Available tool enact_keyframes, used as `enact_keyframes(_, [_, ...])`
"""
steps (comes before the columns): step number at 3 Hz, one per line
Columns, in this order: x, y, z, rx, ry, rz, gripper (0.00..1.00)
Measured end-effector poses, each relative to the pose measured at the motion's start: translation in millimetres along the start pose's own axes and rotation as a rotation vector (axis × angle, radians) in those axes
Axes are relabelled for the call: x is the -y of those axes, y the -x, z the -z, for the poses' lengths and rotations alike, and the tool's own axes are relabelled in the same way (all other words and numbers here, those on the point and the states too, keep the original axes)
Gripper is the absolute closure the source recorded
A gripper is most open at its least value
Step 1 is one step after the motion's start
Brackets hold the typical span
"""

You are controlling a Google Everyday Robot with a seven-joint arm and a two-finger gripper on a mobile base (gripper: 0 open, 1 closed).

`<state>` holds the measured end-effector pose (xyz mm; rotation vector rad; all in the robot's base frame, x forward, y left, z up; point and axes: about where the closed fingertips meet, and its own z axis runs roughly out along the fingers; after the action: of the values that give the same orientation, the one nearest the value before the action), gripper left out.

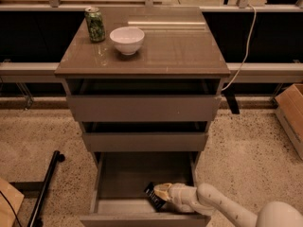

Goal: Place rxbar blueberry into bottom drawer

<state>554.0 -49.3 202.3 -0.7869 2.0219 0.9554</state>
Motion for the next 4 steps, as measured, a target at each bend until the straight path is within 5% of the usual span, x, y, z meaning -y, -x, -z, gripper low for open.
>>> enact_keyframes(1, [19.9, -22.8, -12.5, 0.017, -0.008, -0.056, 1.0])
enact_keyframes(4, [20.4, -22.2, -16.2, 0.019, -0.007, -0.056, 0.34])
